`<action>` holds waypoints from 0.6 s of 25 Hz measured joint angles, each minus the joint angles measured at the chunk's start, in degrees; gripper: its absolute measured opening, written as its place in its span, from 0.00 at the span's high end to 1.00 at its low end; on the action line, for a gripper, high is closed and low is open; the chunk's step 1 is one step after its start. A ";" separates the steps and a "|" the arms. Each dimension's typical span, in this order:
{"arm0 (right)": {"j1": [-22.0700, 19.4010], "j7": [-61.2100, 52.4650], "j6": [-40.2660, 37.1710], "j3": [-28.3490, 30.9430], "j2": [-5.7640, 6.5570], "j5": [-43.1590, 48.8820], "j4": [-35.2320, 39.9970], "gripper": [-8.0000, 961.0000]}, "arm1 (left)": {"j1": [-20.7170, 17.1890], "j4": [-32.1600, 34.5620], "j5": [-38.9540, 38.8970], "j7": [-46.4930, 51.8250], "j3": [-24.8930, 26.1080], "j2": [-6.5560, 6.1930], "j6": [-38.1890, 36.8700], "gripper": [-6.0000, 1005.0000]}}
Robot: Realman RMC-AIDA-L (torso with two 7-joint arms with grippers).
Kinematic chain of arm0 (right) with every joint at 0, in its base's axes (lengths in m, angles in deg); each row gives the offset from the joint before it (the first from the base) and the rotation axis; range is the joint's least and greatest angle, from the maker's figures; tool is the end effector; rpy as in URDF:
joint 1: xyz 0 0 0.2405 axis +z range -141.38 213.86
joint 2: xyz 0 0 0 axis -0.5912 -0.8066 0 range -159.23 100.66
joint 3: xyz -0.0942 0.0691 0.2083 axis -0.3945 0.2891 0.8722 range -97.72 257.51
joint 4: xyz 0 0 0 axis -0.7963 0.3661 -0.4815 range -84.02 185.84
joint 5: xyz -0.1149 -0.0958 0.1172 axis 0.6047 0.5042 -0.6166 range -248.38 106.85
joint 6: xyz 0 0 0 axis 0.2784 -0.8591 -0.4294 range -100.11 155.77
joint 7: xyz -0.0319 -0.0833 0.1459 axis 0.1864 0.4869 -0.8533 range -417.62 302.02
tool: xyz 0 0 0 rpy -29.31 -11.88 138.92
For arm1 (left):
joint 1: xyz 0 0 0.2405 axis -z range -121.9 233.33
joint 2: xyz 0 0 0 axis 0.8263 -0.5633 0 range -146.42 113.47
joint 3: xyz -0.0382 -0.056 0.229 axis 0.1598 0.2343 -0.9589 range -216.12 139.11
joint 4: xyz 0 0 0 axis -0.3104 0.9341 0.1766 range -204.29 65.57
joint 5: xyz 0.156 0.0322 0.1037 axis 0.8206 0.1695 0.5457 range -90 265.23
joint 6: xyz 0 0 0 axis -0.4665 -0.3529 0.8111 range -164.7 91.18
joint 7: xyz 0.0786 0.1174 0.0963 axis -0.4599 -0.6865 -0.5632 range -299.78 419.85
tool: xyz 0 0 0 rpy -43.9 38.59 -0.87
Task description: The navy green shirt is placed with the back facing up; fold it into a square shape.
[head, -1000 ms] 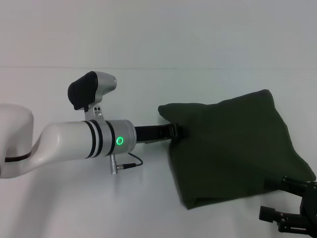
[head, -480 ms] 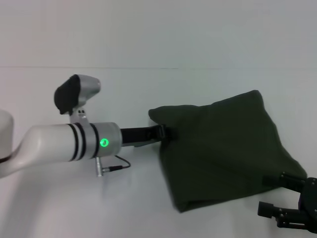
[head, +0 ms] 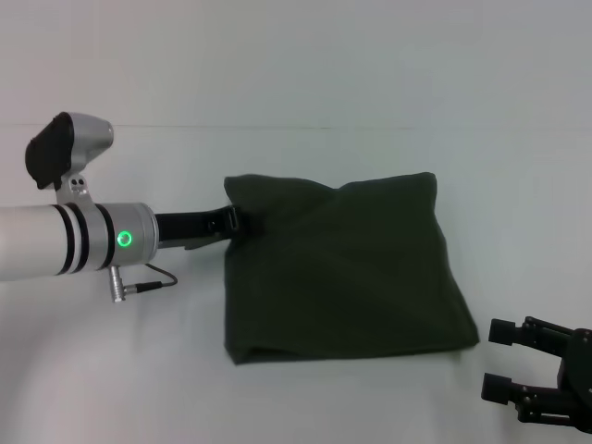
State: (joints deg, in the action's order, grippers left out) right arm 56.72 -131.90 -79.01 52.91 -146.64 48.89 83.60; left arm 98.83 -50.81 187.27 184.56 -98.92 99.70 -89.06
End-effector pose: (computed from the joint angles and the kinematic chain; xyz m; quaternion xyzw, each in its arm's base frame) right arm 0.2631 0.2374 0.0051 -0.9044 0.2685 0.3212 0.0827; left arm -0.2304 0.3920 -0.0633 -0.7541 -0.5980 -0.2076 0.1749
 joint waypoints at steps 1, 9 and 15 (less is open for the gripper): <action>0.02 0.00 0.00 0.02 -0.09 -0.01 0.00 0.04 | -0.01 0.53 0.35 -0.10 -0.01 0.13 1.65 0.91; 0.30 -0.15 0.00 0.02 -0.43 -0.07 0.00 0.04 | -0.39 3.42 1.06 -2.11 0.03 2.43 6.57 0.90; 0.46 -0.18 0.00 0.00 -0.42 -0.08 0.00 0.04 | -2.96 7.19 0.98 -2.60 0.10 4.05 7.13 0.90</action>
State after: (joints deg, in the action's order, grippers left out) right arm 57.18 -132.07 -79.01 52.91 -147.05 48.81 83.60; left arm 95.87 -43.62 188.25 181.97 -98.82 103.75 -81.92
